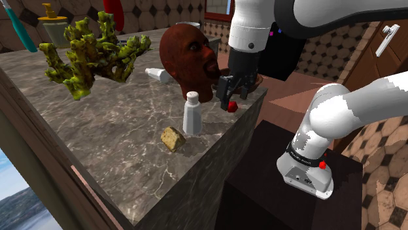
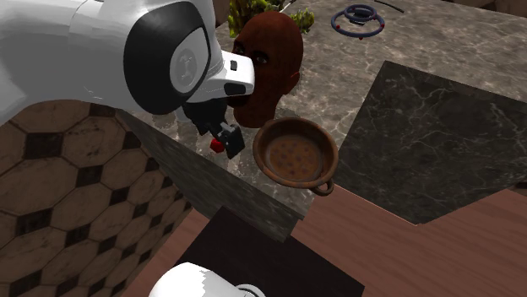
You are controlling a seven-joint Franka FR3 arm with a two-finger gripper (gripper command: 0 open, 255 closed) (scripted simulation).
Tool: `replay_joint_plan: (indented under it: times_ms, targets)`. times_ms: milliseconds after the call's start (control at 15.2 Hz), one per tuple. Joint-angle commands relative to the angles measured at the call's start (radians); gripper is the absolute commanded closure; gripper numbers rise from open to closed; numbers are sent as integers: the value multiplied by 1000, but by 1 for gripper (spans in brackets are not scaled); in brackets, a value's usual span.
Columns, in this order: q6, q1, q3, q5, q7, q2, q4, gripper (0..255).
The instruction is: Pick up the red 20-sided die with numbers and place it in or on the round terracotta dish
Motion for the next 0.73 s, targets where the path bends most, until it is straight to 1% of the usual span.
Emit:
replay_joint_plan:
  times_ms: [0,198,264,660]
  targets:
    - [1,0,0,0,0,0,-1,0]
    - [1,0,0,0,0,0,-1,0]
    - [1,0,0,0,0,0,-1,255]
    - [1,0,0,0,0,0,-1,255]
